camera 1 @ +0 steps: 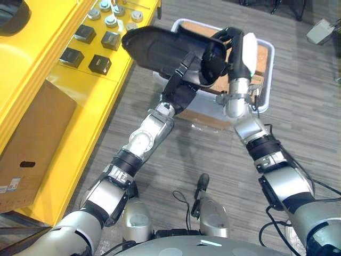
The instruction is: Walk over and take three plastic housings, then place them on the shelf
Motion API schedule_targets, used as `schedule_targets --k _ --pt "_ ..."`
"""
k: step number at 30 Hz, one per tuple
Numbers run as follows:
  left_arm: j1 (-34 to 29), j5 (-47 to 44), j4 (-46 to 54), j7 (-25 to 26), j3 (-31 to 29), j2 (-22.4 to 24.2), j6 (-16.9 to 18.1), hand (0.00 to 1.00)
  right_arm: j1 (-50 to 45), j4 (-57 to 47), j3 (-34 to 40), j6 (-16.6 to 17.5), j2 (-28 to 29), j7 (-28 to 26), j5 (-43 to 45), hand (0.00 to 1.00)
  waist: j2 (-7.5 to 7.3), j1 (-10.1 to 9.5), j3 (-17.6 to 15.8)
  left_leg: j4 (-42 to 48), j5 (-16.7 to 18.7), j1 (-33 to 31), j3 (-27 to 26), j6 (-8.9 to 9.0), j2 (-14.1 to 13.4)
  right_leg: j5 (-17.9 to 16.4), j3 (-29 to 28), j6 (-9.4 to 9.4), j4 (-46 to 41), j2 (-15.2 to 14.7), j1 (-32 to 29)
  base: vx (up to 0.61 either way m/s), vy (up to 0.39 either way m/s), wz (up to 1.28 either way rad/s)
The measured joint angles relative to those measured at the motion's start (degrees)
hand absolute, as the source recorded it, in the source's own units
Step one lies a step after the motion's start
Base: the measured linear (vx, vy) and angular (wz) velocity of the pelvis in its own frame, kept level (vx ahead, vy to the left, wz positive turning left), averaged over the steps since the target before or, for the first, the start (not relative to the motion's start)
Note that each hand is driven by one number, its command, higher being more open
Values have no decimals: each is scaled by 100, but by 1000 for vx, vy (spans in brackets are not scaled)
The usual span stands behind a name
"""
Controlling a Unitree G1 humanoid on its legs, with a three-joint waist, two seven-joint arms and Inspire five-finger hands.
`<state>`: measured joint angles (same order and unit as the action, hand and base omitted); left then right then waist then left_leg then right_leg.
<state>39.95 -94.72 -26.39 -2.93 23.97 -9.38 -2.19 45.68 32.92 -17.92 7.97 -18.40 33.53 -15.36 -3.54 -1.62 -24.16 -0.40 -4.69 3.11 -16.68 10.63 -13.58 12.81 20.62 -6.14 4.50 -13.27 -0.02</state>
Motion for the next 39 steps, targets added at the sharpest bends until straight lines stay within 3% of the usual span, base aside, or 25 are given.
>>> schedule_targets --k 1,9,15,21,25,26,33,36,39 --pt "-14 10 -30 39 24 -1 9 0 -47 0 -44 21 29 -22 7 0 -4 -7 36 -1 0 1 2 0 0 0 1 0 0 0 0 0 0 0" --pt "-442 92 -50 408 282 62 289 0 -671 0 -176 166 251 -79 4 0 -31 -14 363 1 -4 -19 32 -1 2 1 17 -1 0 0 1 0 0 0" --pt "-696 319 -64 1053 321 66 886 0 -1216 -498 -397 793 274 -22 -10 0 -97 45 549 1 -2 12 10 1 2 1 3 -1 1 0 3 -7 1 -2" --pt "-1094 1267 -60 1129 315 210 1436 0 -1677 -618 -470 946 551 205 2 0 -160 1 911 -10 8 32 4 13 2 -2 8 -1 3 -1 16 0 0 0" --pt "-1239 1698 -43 1129 315 286 1516 0 -1959 -621 -401 1182 649 329 17 0 -206 7 999 -56 -7 52 14 9 2 -6 32 -3 4 -2 25 0 0 0" --pt "-1368 1865 -35 1111 314 344 1601 0 -2082 -626 -401 1258 697 356 16 100 -205 23 1063 -87 -20 63 14 15 2 -12 43 -2 4 -2 24 0 0 0" --pt "-1723 3053 -28 1280 138 643 2123 0 -2941 -946 -587 1515 893 507 18 100 -183 59 1220 -169 -18 154 5 16 2 -69 80 -18 5 -2 83 3 2 1" --pt "-1796 4097 332 1865 -70 651 2195 0 -3134 -1052 -791 1535 1003 520 87 100 -168 43 1251 -186 -25 153 24 10 3 -71 102 -18 5 -1 89 15 7 4" --pt "-1954 5759 1022 2720 -439 674 2213 0 -3376 -1181 -981 1533 1191 428 328 100 -161 37 1273 -186 -27 152 54 21 3 -72 128 -19 5 -2 109 14 7 3"
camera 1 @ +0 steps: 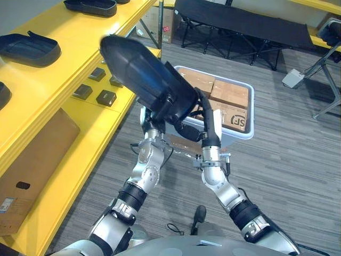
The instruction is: Walk over and take three plastic housings, then place them on the shelf
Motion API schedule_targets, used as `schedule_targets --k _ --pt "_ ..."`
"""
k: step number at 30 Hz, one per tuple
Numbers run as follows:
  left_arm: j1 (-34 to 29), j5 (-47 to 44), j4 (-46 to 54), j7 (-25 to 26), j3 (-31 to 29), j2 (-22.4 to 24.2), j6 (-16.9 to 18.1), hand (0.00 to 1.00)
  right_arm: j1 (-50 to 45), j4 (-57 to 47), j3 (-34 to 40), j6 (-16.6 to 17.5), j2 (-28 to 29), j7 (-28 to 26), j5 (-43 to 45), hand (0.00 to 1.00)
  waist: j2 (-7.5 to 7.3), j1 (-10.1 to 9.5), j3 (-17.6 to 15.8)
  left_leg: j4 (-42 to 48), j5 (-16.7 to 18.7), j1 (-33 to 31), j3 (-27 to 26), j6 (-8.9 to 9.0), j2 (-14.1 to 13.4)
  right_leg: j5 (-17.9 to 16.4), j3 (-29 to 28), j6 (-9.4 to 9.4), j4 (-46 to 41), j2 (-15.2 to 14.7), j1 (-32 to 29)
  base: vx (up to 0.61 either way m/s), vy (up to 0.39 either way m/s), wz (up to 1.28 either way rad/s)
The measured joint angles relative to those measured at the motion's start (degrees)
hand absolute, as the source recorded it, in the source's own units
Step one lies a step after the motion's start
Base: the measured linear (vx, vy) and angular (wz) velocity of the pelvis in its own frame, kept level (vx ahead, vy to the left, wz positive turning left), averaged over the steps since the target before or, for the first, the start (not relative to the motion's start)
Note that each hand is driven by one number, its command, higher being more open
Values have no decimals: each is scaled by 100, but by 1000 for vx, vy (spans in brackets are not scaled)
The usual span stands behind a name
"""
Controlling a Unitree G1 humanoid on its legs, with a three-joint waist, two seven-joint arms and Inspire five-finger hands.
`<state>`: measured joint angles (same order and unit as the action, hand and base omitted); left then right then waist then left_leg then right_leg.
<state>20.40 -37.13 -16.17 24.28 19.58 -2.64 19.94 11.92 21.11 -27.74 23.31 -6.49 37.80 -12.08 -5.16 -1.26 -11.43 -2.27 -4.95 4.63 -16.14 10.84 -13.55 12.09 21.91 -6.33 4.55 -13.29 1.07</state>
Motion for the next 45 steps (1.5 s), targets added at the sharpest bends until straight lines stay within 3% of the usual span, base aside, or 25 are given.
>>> schedule_targets --k 5,8,10,12,15,19,25,32,39,41,45 --pt "-373 2559 842 1205 -719 -23 -12 0 -550 -497 11 -111 43 -1 528 100 87 4 167 0 22 -12 5 7 6 -13 49 7 -1 -1 -2 0 0 0" --pt "-776 4346 1483 1844 -1185 -206 -16 0 -1126 -761 277 -145 -28 -61 1350 100 214 3 262 0 47 -15 5 -1 7 -47 66 -1 0 -1 -4 0 0 0" --pt "-1101 4823 1849 1925 -1242 -404 -15 0 -1476 -958 476 -133 -70 -271 1731 100 319 2 326 0 94 -15 1 18 7 -74 69 -5 1 -1 -9 0 0 0" --pt "-1515 5125 2095 1778 -1214 -530 -8 0 -1857 -1260 649 -75 -217 -923 2274 100 436 37 396 0 119 -15 -18 37 7 -104 66 -24 26 -1 -23 10 11 -3" --pt "-1996 5102 2120 1437 -1091 -549 -8 0 -2057 -1324 727 -39 -307 -1619 2516 100 521 151 461 1 136 -16 -29 42 6 -158 62 -6 30 -1 -63 0 3 -3" --pt "-2635 4749 2130 771 -813 -551 -7 0 -2511 -1472 1052 -43 -318 -2432 2767 100 584 165 498 18 158 -29 -96 17 6 -131 1 -11 22 -1 -99 30 11 -9" --pt "-3259 3556 2530 408 -1190 -492 -4 0 -2721 -1504 1388 -297 -481 -2911 3427 100 600 125 506 124 199 -69 46 11 5 -130 122 -62 -1 -14 19 33 10 11" --pt "-3706 3491 3521 236 -1904 -444 -1 0 -2296 -1447 859 -578 -492 -3065 3515 100 633 -336 520 223 225 -250 693 -17 17 -302 781 -95 5 -41 401 -8 5 46" --pt "-4581 2932 3922 -395 -2548 -242 55 0 -1497 -1206 21 -803 -482 -3149 3030 100 664 -897 649 212 165 -423 1275 -8 102 -404 1325 -169 0 -59 685 30 8 41" --pt "-4751 2694 3923 -576 -2625 -159 64 0 -1362 -1148 6 -848 -480 -3147 3046 100 629 -996 656 215 160 -411 1290 12 107 -411 1337 -165 0 -59 707 42 15 7" --pt "-4973 2581 3922 -854 -2596 -117 62 0 -1208 -1121 25 -927 -527 -3215 3154 100 621 -998 647 390 233 -425 1380 -17 112 -453 1429 -181 -1 -57 852 -2 0 8"
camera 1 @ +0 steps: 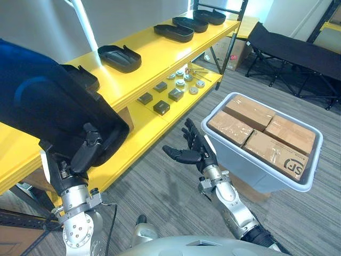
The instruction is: Walk over and take three plastic housings, then place them on the shelf
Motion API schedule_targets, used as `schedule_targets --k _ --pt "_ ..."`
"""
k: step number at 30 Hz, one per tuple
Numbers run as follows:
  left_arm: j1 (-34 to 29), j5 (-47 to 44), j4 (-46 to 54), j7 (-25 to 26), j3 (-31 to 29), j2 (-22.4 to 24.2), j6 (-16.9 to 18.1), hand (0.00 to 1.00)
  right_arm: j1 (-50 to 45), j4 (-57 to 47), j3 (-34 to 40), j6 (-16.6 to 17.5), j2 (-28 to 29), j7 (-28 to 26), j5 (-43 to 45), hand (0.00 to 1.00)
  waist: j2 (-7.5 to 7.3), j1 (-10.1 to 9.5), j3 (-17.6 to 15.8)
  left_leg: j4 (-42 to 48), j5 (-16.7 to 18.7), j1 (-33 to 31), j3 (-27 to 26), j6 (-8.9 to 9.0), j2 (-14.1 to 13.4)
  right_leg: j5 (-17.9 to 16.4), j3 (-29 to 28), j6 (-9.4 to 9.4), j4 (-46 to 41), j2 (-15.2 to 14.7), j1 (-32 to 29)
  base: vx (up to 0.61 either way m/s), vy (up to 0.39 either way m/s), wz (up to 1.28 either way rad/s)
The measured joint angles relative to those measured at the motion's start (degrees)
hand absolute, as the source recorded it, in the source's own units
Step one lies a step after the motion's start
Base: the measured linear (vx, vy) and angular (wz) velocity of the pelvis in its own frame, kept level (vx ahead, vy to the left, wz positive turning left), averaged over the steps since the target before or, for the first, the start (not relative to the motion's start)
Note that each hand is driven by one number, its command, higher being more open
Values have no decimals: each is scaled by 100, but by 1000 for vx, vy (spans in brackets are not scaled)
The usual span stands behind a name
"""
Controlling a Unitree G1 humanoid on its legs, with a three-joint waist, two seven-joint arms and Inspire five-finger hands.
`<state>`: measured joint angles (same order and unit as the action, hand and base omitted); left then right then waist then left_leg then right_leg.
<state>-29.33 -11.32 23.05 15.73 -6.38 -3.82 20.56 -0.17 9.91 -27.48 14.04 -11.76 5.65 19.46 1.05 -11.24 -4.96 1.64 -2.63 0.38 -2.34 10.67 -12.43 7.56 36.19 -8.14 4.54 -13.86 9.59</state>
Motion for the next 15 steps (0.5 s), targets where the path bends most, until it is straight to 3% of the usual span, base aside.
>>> schedule_targets --k 3,6,11,14,15 --pt "55 -3 1 -258 31 -11 1 0 -43 -8 36 -75 -36 -32 145 100 32 82 -12 109 21 -215 224 -98 16 -127 353 -30 -1 20 158 -15 -19 48" --pt "59 -215 0 -492 248 -63 2 0 -141 -8 78 -125 -133 -21 125 100 77 36 -41 91 -117 -515 476 -261 127 -163 723 -78 -2 2 169 -22 -6 68" --pt "-53 -273 0 -545 299 -51 9 0 -136 -8 69 -121 -69 -20 133 100 138 -123 -103 -130 -313 -487 702 -200 317 -303 945 -182 -226 -182 273 24 16 42" --pt "-26 -414 0 -630 298 -60 96 0 -31 -8 37 -104 41 -138 76 100 99 -104 -126 -214 -390 -515 983 -219 461 -672 855 -186 -697 -345 222 36 9 54" --pt "23 -425 0 -765 338 -66 96 0 -22 -10 25 -64 64 -125 -141 100 88 -32 -129 -221 -425 -593 1228 -228 536 -968 503 -143 -966 -329 133 -31 -59 111"
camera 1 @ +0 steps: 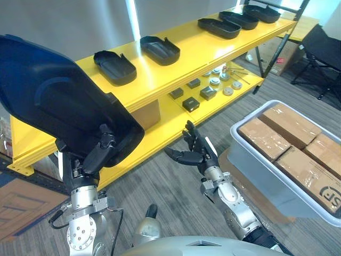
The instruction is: Walk over and take three plastic housings, then place them on the shelf
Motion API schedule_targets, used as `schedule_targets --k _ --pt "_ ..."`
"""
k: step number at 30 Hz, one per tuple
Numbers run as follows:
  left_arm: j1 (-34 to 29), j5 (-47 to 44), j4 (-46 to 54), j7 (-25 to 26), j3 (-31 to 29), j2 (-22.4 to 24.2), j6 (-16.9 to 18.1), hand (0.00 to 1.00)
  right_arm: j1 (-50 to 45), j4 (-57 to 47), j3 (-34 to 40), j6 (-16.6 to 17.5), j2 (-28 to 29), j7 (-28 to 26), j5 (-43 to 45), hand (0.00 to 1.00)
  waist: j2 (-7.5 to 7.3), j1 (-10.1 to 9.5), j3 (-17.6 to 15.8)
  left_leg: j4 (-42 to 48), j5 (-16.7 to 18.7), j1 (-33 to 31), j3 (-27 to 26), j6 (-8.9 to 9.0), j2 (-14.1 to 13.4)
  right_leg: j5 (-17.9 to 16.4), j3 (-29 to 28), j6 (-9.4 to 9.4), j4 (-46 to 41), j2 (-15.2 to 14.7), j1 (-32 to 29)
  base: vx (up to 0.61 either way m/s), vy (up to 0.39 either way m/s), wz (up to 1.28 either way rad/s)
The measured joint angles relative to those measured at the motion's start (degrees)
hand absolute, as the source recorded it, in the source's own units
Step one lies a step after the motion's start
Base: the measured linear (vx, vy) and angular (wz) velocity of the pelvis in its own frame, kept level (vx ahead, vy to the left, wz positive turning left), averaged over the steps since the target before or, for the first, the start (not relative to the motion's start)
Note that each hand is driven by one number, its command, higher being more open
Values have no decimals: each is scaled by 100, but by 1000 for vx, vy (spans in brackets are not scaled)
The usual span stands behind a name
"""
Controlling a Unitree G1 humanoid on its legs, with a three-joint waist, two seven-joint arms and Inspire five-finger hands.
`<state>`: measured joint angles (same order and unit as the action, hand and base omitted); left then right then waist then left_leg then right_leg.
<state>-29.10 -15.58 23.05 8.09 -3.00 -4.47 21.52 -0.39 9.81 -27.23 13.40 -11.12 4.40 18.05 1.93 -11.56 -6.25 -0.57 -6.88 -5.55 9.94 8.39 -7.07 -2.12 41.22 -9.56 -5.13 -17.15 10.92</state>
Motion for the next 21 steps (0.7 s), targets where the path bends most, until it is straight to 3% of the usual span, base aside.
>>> schedule_targets --k 3,8,12,16,19,21 --pt "253 -57 0 -418 220 -161 68 0 57 -5 -33 73 -47 50 -190 100 -12 74 -9 -259 -239 -119 661 13 165 -708 -570 64 -582 98 -221 -67 -105 111" --pt "634 -70 2 -507 387 -218 340 0 471 -8 208 164 -52 73 -186 100 126 19 -234 -369 -594 -434 795 -59 260 -834 -342 77 -895 103 -365 -30 -58 60" --pt "555 -464 14 -653 409 -202 370 0 450 -9 436 202 -55 65 -280 100 109 14 -450 -342 -616 -380 790 -64 326 -1015 -373 -8 -1078 8 -316 -66 11 15" --pt "400 -475 14 -757 382 -197 386 0 277 -82 437 315 -38 61 -377 100 -36 12 -674 88 -280 -299 633 -112 474 -1040 -387 -17 -1100 -132 -65 -56 46 -5" --pt "407 -452 14 -779 286 -197 386 0 294 -141 408 514 79 70 -398 100 -159 -106 -744 642 29 -384 424 -142 627 -1037 -468 13 -1097 -292 31 -32 77 -18" --pt "407 -427 23 -755 95 -206 386 0 311 -184 406 669 235 70 -415 100 -235 -163 -772 1255 379 -545 180 -240 704 -972 -488 241 -957 -383 156 17 127 -26"
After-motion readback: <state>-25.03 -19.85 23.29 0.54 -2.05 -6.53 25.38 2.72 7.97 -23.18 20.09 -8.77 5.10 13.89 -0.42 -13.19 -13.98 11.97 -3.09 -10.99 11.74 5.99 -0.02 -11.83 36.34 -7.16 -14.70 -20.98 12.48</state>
